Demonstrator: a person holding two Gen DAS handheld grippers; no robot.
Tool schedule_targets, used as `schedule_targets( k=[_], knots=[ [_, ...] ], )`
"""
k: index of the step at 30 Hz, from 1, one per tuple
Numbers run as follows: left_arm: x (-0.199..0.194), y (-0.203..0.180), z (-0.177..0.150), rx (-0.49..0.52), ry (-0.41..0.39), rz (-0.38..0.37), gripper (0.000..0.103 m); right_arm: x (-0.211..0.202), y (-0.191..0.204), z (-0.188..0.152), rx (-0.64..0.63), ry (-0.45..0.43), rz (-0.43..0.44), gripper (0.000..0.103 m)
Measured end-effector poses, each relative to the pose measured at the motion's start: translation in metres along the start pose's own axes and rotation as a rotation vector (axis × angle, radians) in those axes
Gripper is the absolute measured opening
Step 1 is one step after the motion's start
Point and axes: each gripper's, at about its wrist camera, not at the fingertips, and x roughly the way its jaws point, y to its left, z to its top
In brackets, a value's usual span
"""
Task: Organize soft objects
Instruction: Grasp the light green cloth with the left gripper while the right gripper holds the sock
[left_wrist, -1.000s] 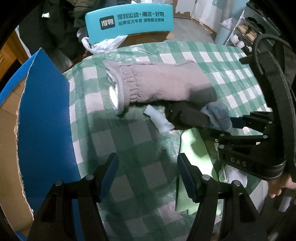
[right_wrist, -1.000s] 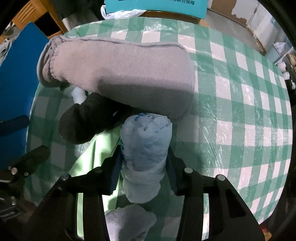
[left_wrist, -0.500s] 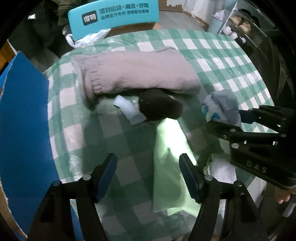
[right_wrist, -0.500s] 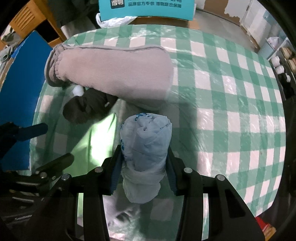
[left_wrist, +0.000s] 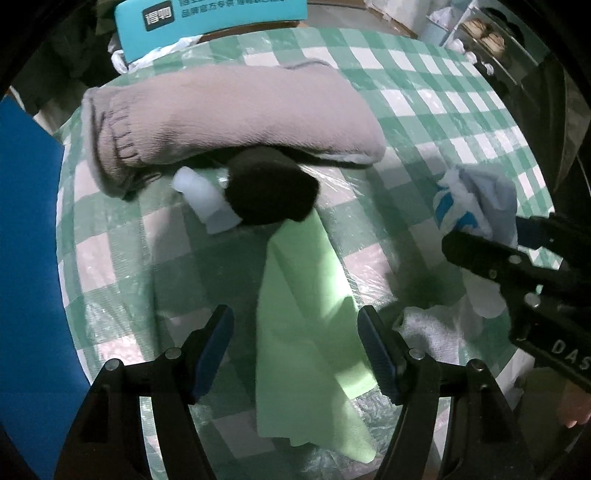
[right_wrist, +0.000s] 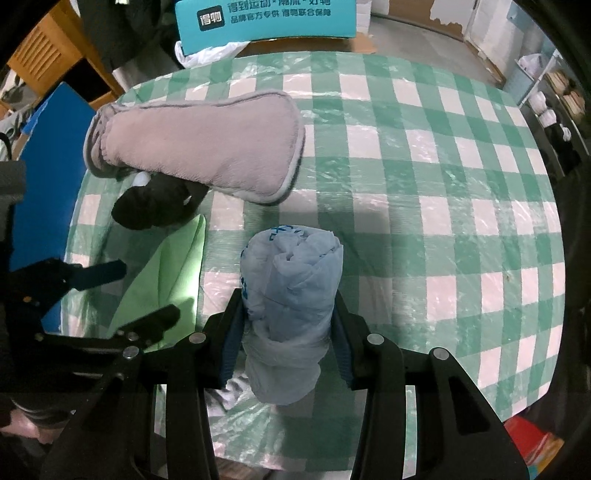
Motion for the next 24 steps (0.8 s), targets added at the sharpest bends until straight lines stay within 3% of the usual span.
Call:
schedule_targets(
  k=[15,20,24],
  knots=[
    [0.012,-0.019,0.002,0.046,0.013,0.059,0.078,-0.009,-0.007,-0.007,0.017,-0.011,0.015,0.043],
    [0.015,-0.037,-0.004,0.071,-0.018,0.09,0.07,-0.012,-0.009,-0.008,0.02,-0.013,0.016,0.043],
    [0.014,-0.046,-0.01,0.092,-0.032,0.076,0.051,-0.013,-0.007,-0.006,0.018,-0.015,0.015,0.043]
  ],
)
